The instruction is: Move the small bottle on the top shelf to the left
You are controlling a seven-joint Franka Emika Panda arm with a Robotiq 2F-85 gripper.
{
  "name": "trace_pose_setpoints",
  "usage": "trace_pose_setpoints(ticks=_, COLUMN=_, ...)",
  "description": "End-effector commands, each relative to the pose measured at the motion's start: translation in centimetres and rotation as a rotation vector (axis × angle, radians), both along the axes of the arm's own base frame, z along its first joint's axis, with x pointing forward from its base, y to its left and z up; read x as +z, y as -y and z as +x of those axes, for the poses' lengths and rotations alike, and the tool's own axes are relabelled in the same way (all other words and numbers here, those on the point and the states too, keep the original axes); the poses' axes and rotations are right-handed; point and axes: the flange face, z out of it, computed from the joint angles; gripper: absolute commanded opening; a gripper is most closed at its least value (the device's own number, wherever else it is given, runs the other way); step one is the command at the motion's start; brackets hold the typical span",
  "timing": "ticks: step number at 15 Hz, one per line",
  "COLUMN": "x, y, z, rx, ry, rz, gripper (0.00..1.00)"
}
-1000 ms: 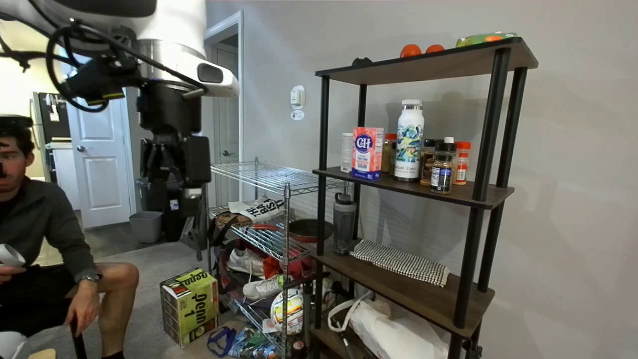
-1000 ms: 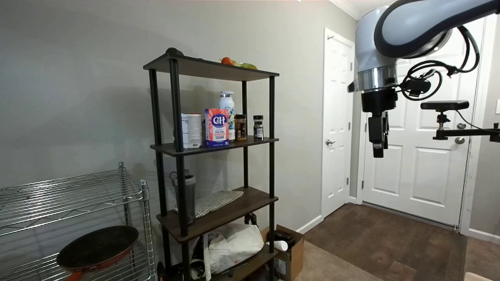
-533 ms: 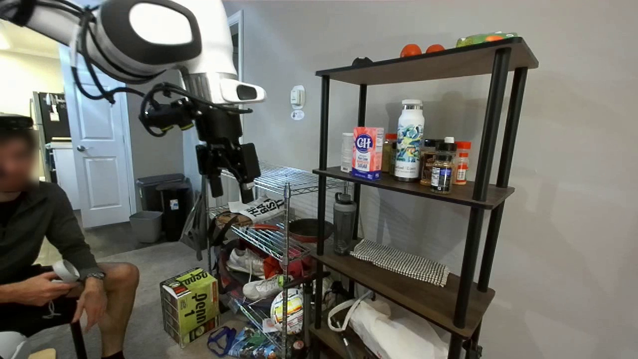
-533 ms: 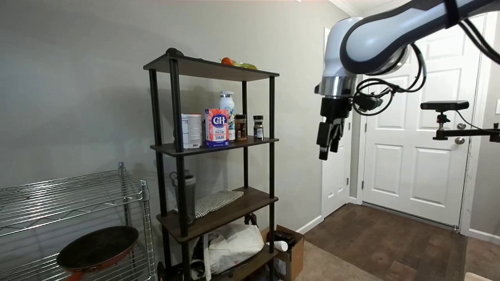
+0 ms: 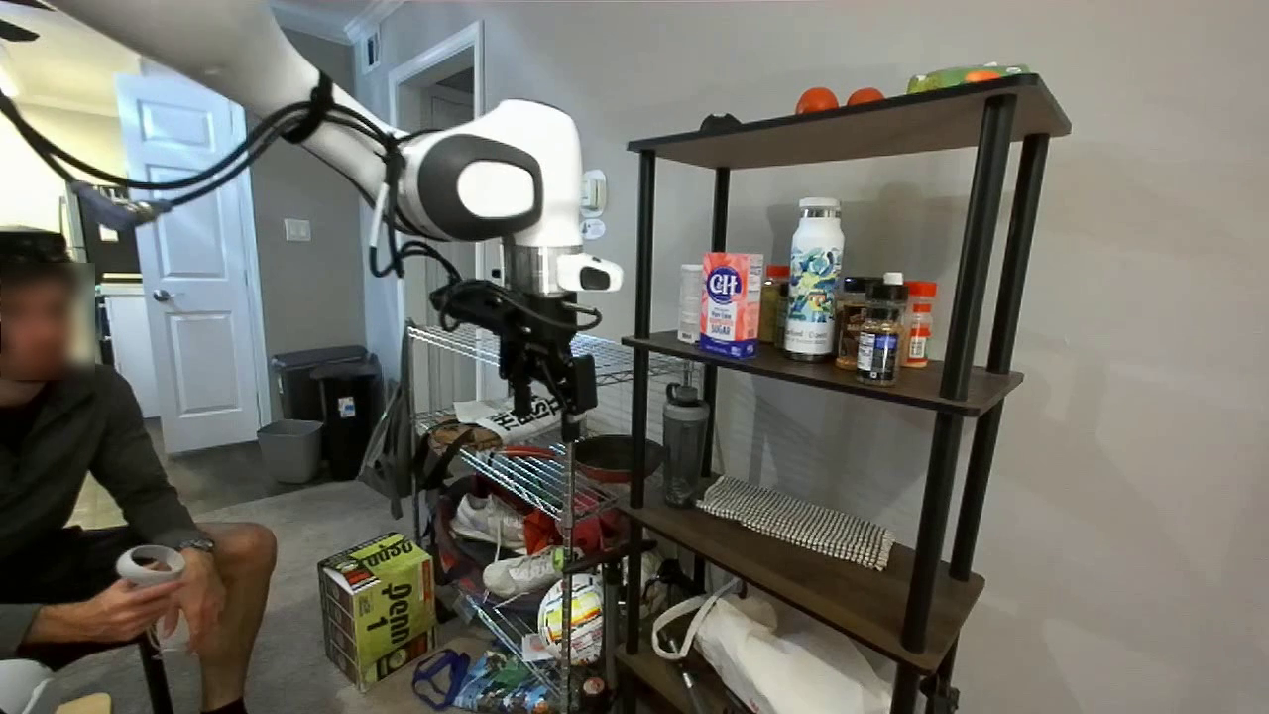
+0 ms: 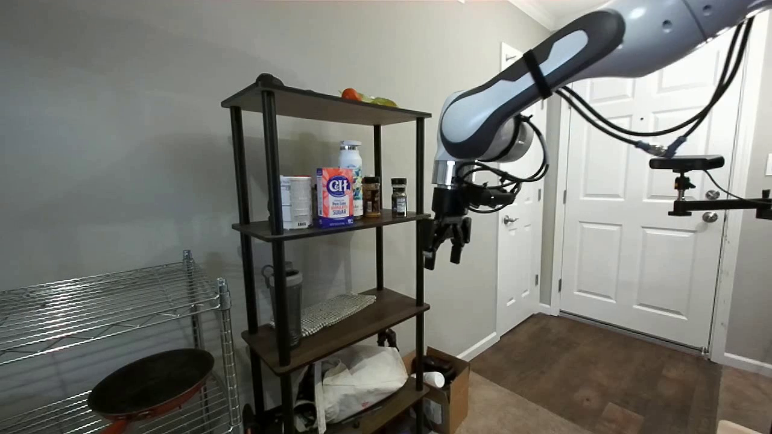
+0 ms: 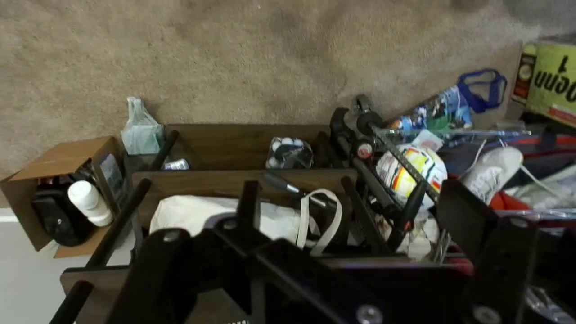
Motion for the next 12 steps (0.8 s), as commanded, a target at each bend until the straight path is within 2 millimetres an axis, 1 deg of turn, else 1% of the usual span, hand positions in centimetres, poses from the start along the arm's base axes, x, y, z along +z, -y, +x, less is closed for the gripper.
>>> trace_pose_setpoints(ticks=1, x=1.7, y=0.2, z=5.3, rx=-0.092, ry=0.157, rz=0.092, gripper=1.0)
trace_pose_setpoints(ticks=4, x=4.7, y=0.2, z=7.8, rx=-0.125, ry=0.341, rz=0.104, gripper=1.0)
trace_pose_setpoints(ticks=6, x=7.0, y=0.6, z=8.8, rx=-0.143, ry=0.467, rz=0.089, gripper=1.0)
trace_pose_setpoints(ticks=8, x=9.0, y=1.2, z=9.1, rx=-0.151, ry=0.591, rz=0.053, gripper=1.0)
trace_pose_setpoints(ticks=9, x=9.6, y=1.5, z=9.2, rx=-0.162, ry=0.648, rz=0.038, gripper=1.0)
trace_pose_setpoints(ticks=10, x=8.9, y=0.9, z=8.9, rx=-0.135, ry=0.572, rz=0.058, gripper=1.0)
trace_pose_setpoints(ticks=12, x=9.6, y=1.3, z=9.1, rx=-0.146, ry=0.622, rz=0.044, gripper=1.0)
